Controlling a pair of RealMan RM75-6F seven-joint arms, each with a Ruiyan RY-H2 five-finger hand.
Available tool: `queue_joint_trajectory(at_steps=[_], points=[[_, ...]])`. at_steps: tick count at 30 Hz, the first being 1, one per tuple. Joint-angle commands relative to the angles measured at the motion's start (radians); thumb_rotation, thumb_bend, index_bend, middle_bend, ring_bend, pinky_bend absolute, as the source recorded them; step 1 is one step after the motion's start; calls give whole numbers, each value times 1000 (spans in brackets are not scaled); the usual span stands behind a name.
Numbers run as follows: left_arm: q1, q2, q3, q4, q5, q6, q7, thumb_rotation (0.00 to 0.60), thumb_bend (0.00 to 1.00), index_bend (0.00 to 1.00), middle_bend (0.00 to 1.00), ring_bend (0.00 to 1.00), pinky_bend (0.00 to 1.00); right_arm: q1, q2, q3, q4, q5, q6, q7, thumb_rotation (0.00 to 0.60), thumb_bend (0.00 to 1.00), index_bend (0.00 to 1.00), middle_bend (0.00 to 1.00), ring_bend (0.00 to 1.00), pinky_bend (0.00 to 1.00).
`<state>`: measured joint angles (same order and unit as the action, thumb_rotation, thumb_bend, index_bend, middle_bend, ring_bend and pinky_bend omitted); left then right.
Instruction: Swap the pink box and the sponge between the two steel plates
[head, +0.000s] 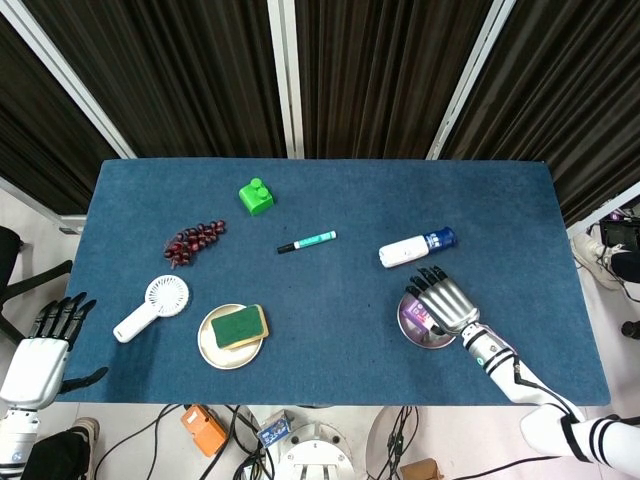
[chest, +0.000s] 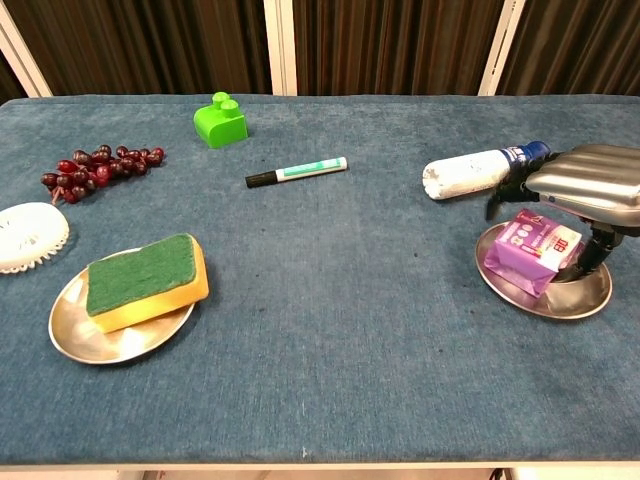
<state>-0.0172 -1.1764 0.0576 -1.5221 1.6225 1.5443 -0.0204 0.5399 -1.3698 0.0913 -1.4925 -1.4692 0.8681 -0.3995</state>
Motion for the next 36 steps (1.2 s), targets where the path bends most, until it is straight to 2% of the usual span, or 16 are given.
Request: queue_joint_trajectory(at_steps=[1, 4, 9, 11, 15, 19, 21, 24, 25, 26, 27, 28, 30, 33, 36], points=[[2, 0, 1, 1, 2, 3, -1, 600, 47, 71, 0, 0, 32, 0, -7, -12, 11, -8, 19, 3, 600, 366, 704, 569, 518, 589], [4, 1, 1, 0, 4, 6, -3, 600, 47, 72, 0, 0, 32, 1, -7, -17, 11, -11, 37, -1, 600, 370, 777, 630, 581, 649], [6, -1, 4, 2, 15, 15, -4, 600, 48, 71, 0, 0, 32, 6, -25, 8, -12, -59, 131, 44, 600, 370, 798, 646, 597, 668], [4, -2, 6, 2, 21, 12, -3, 600, 48, 71, 0, 0, 32, 27, -35, 28, -41, -57, 131, 27, 600, 370, 797, 647, 597, 668], [-10, 0, 23, -4, 44, -15, -18, 600, 48, 71, 0, 0, 32, 110, -112, 102, -83, 24, 70, -86, 600, 370, 797, 647, 597, 668], [-27, 6, 36, -19, 63, -47, 3, 600, 60, 71, 0, 0, 32, 196, -240, 155, -29, 139, 14, -219, 600, 370, 766, 647, 596, 665], [-35, 11, 39, -38, 69, -61, 39, 600, 62, 71, 0, 0, 32, 233, -302, 168, 11, 207, -3, -286, 600, 370, 719, 646, 582, 660], [-47, 15, 39, -71, 80, -75, 74, 600, 62, 71, 0, 0, 32, 268, -360, 171, 50, 288, -27, -332, 600, 370, 506, 558, 490, 623], [-51, 14, 38, -78, 85, -78, 82, 600, 63, 71, 0, 0, 32, 275, -368, 170, 54, 311, -37, -338, 600, 370, 360, 478, 428, 587], [-55, 13, 38, -84, 89, -82, 91, 600, 63, 71, 0, 0, 32, 280, -371, 167, 56, 333, -44, -345, 600, 359, 181, 362, 338, 530], [-62, 12, 38, -93, 93, -91, 105, 600, 62, 71, 0, 0, 32, 286, -370, 162, 53, 361, -52, -356, 600, 327, 53, 242, 241, 458], [-67, 12, 38, -102, 95, -99, 113, 600, 62, 72, 0, 0, 32, 289, -366, 157, 47, 380, -55, -365, 600, 288, 9, 158, 167, 396], [-81, 12, 36, -122, 96, -118, 123, 600, 61, 72, 0, 0, 32, 291, -352, 152, 22, 403, -50, -363, 600, 203, 0, 39, 50, 268], [-98, 2, 23, -143, 92, -133, 132, 600, 58, 71, 5, 0, 32, 282, -316, 142, -23, 399, -30, -336, 590, 136, 0, 0, 0, 136], [-110, -30, 7, -155, 84, -140, 141, 600, 52, 71, 14, 0, 32, 259, -255, 126, -92, 374, 0, -301, 540, 120, 0, 0, 0, 72]])
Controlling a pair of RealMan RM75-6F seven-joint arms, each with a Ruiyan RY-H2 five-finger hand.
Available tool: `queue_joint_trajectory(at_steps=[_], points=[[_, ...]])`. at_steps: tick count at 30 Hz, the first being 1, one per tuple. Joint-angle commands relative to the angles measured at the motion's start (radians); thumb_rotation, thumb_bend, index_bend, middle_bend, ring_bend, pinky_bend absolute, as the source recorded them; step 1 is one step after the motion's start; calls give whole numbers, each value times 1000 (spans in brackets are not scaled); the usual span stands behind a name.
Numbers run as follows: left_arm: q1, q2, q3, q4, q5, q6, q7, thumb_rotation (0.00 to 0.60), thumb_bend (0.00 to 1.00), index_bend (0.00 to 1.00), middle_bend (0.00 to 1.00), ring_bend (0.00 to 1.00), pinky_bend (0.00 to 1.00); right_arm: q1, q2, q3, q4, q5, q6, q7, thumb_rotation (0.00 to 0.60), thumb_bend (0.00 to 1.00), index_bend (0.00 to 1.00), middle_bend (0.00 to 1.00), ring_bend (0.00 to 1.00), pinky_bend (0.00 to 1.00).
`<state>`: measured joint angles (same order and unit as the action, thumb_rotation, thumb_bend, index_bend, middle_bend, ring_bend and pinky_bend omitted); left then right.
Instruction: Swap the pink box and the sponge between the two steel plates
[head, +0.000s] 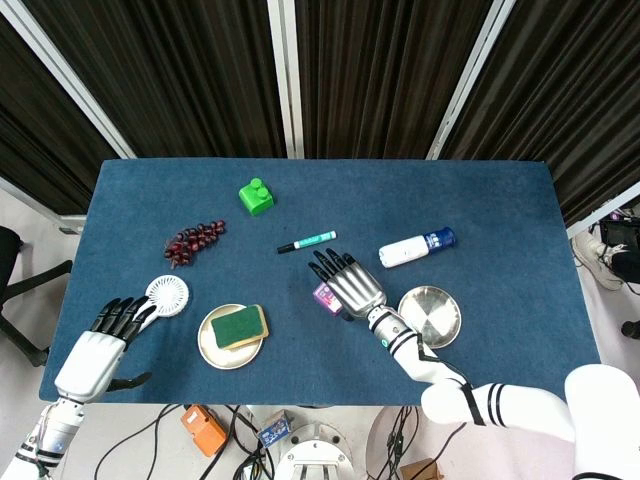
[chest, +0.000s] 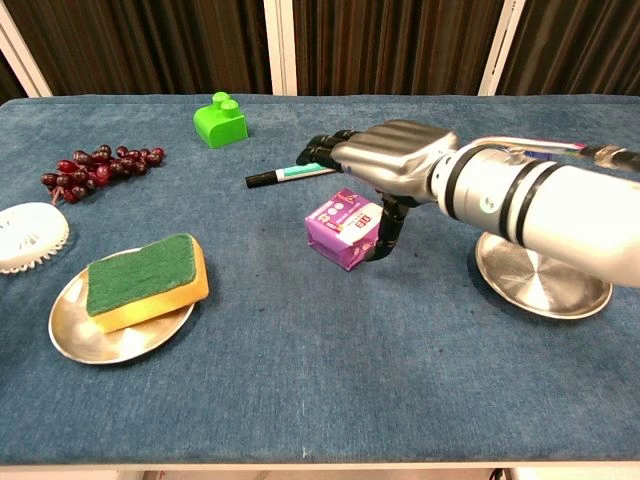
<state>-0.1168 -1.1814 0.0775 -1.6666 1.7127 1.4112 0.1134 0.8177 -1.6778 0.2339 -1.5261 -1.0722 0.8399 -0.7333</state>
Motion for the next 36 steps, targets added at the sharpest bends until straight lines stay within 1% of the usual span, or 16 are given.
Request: queue_joint_trajectory(at_steps=[1, 2, 4, 6, 8, 9, 12, 15, 19, 24, 27, 30, 36], points=[[-14, -38, -16, -13, -9, -11, 7, 600, 50, 71, 18, 0, 32, -32, 78, -26, -85, -44, 45, 45, 532, 120, 0, 0, 0, 61], [-18, -51, -19, -17, -12, -17, 6, 600, 49, 71, 23, 0, 32, -49, 108, -39, -115, -69, 65, 60, 529, 120, 0, 0, 0, 57], [-30, -84, -23, -24, -22, -37, 1, 600, 48, 71, 30, 3, 35, -105, 190, -83, -190, -151, 135, 95, 527, 120, 0, 0, 0, 47], [-42, -120, -32, -28, -43, -62, 13, 600, 48, 71, 42, 20, 55, -183, 280, -144, -249, -261, 242, 136, 527, 119, 0, 0, 0, 31], [-54, -149, -43, -33, -68, -87, 36, 600, 49, 71, 62, 43, 78, -261, 355, -202, -276, -359, 352, 188, 527, 120, 0, 0, 0, 10], [-62, -168, -51, -36, -84, -103, 55, 600, 52, 71, 66, 48, 79, -313, 400, -238, -277, -420, 427, 233, 527, 120, 0, 0, 0, 6], [-80, -210, -67, -38, -120, -135, 110, 600, 74, 71, 92, 77, 99, -434, 489, -317, -239, -519, 589, 356, 522, 120, 0, 0, 0, 0], [-96, -248, -70, -38, -152, -169, 172, 600, 82, 71, 96, 89, 112, -533, 536, -365, -166, -561, 711, 476, 519, 120, 0, 0, 0, 0], [-110, -299, -75, -21, -181, -192, 239, 600, 83, 72, 100, 99, 121, -621, 544, -387, -65, -559, 791, 598, 519, 120, 0, 0, 0, 0], [-125, -358, -98, 17, -247, -215, 287, 600, 100, 75, 118, 115, 139, -671, 516, -402, 31, -570, 797, 679, 519, 120, 0, 0, 0, 0], [-137, -382, -117, 37, -295, -232, 296, 600, 125, 84, 127, 119, 139, -679, 522, -404, 39, -592, 791, 675, 520, 120, 0, 0, 0, 0], [-145, -398, -127, 51, -317, -235, 291, 600, 127, 93, 138, 130, 147, -688, 523, -396, 37, -597, 789, 676, 520, 120, 0, 0, 0, 0], [-163, -428, -133, 69, -344, -248, 284, 600, 124, 173, 224, 219, 218, -691, 528, -374, 21, -581, 750, 663, 521, 120, 0, 0, 0, 0]])
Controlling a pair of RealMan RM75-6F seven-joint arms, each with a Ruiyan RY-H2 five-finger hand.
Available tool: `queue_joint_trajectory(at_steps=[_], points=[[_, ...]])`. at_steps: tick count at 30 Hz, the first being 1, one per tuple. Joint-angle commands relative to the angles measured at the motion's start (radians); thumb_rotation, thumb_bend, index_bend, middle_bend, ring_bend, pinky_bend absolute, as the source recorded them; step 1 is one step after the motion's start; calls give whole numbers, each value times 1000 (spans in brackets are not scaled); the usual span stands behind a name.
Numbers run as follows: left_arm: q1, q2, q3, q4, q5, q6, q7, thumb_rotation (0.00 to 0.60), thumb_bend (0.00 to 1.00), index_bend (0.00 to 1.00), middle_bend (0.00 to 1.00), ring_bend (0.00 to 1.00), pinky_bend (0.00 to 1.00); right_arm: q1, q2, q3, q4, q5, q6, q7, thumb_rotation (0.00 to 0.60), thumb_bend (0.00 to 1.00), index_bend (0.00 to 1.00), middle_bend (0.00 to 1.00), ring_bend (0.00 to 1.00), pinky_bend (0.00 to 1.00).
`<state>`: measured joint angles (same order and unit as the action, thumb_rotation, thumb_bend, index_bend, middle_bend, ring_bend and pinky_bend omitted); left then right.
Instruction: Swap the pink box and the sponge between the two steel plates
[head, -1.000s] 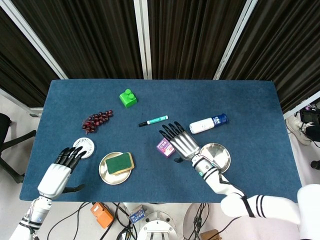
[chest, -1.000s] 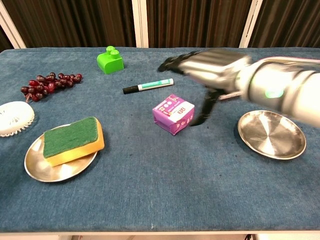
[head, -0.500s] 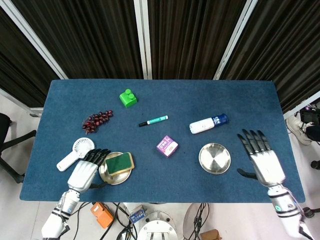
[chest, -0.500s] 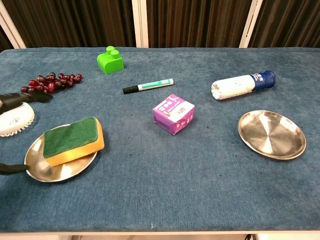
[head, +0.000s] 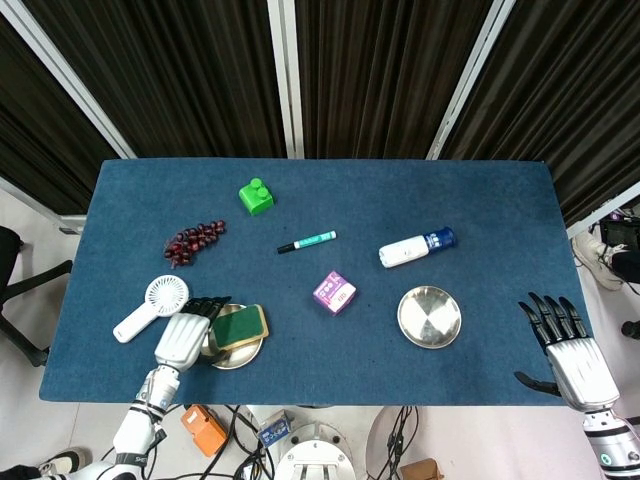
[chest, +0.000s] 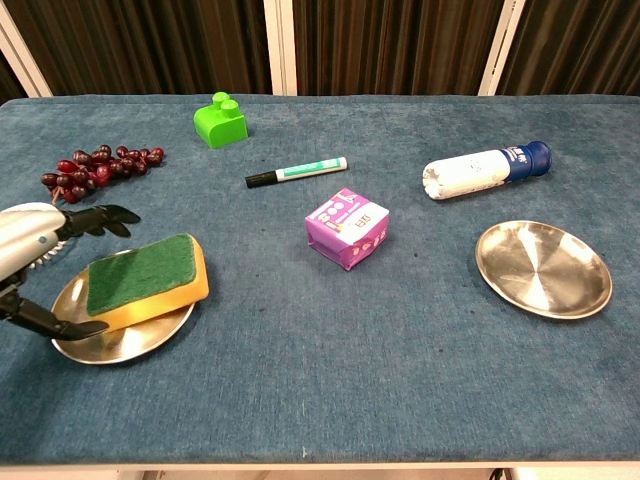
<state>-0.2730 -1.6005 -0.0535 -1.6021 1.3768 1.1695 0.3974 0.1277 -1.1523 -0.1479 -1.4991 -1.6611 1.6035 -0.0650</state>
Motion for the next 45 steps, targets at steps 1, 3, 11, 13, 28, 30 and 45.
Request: queue_joint_trajectory(at_steps=[1, 3, 11, 13, 28, 30, 45], points=[[-11, -13, -1, 5, -10, -9, 3, 600, 123, 186, 234, 229, 229, -1, 4, 12, -9, 10, -18, -8, 521, 120, 0, 0, 0, 0], [-18, -21, 1, 5, -11, -12, 13, 600, 118, 190, 237, 232, 231, -4, 4, 20, -12, 14, -23, -13, 521, 119, 0, 0, 0, 0], [-36, -52, 1, 6, -17, -2, 36, 600, 114, 208, 264, 265, 247, -11, 4, 38, -13, 15, -49, -25, 522, 120, 0, 0, 0, 0], [-40, -65, -1, 11, -18, 4, 35, 600, 120, 240, 306, 303, 265, -13, 5, 41, -15, 14, -54, -25, 521, 120, 0, 0, 0, 0], [-77, -102, -25, -62, 7, 52, 93, 600, 320, 445, 505, 476, 390, -29, 22, 60, -26, 10, -74, -17, 521, 120, 0, 0, 0, 0], [-99, -112, -31, -99, 14, 39, 126, 600, 316, 445, 505, 476, 441, -30, 22, 61, -29, 9, -80, -18, 522, 120, 0, 0, 0, 0], [-317, -439, -135, 76, -76, -125, 288, 600, 276, 431, 467, 440, 455, -17, 36, 67, -44, 5, -139, -4, 522, 120, 0, 0, 0, 0]])
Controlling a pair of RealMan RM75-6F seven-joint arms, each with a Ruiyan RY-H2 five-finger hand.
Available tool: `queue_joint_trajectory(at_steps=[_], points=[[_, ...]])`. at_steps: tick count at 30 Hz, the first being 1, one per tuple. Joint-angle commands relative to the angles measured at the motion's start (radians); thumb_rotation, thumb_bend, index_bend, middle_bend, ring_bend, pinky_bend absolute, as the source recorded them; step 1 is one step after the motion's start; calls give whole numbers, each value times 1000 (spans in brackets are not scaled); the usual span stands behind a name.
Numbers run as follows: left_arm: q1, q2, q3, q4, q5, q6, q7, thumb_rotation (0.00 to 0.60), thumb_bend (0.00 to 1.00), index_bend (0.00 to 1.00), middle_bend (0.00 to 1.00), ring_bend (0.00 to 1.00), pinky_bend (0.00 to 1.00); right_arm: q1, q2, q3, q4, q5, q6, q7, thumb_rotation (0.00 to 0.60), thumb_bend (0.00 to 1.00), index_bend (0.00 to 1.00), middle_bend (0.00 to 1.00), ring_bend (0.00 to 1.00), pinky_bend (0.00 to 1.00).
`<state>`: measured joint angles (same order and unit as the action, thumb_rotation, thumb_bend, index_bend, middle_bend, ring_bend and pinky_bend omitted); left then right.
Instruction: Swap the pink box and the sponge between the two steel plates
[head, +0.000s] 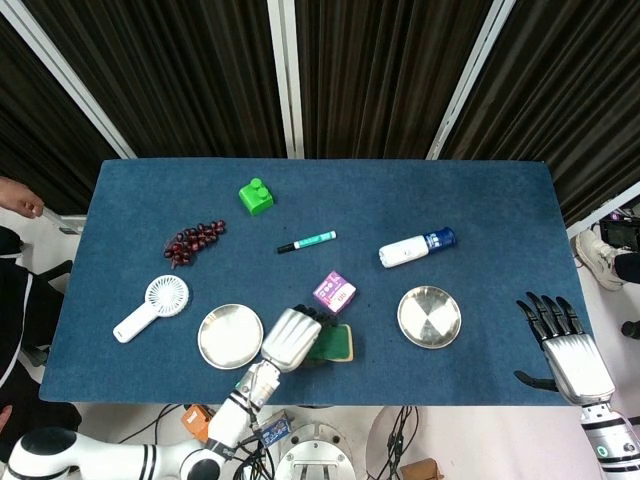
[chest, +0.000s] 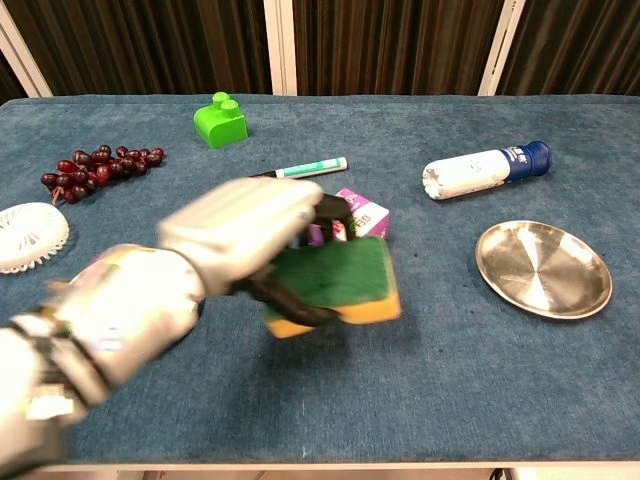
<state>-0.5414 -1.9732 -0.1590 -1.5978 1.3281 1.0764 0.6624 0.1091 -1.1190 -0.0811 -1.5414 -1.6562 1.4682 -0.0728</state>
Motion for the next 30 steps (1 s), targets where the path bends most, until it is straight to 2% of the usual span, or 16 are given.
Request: queue_joint_trajectory(at_steps=[1, 3, 7, 10, 15, 18, 22, 30], points=[[-56, -80, -33, 89, -34, -34, 24, 600, 254, 408, 443, 421, 454, 3, 4, 1, -1, 1, -7, 7, 521, 119, 0, 0, 0, 0], [-67, -94, -37, 110, -46, -44, 12, 600, 211, 363, 399, 381, 440, 3, 8, 3, -1, 1, -9, 14, 521, 120, 0, 0, 0, 0], [-85, -89, -42, 118, -75, -65, 9, 600, 44, 181, 214, 182, 327, 1, 14, 5, 1, -2, -7, 27, 522, 120, 0, 0, 0, 0], [-92, -71, -40, 80, -72, -67, -14, 600, 0, 130, 159, 118, 293, -2, 16, 9, 2, 2, -5, 33, 522, 120, 0, 0, 0, 0], [-102, -42, -47, 8, -70, -65, -59, 600, 0, 129, 150, 104, 292, -4, 20, 15, 0, 10, -7, 38, 522, 120, 0, 0, 0, 0], [-107, -29, -76, -21, -54, -42, -98, 600, 0, 129, 150, 117, 292, -6, 22, 15, -1, 8, -7, 44, 521, 119, 0, 0, 0, 0], [-132, -45, -134, 58, -29, 9, -94, 600, 4, 130, 150, 124, 292, -9, 26, 15, -1, 3, -4, 50, 522, 120, 0, 0, 0, 0], [-190, -106, -217, 228, -139, -11, -112, 596, 29, 129, 151, 125, 290, -6, 29, 18, 2, -1, -13, 61, 521, 120, 0, 0, 0, 0]])
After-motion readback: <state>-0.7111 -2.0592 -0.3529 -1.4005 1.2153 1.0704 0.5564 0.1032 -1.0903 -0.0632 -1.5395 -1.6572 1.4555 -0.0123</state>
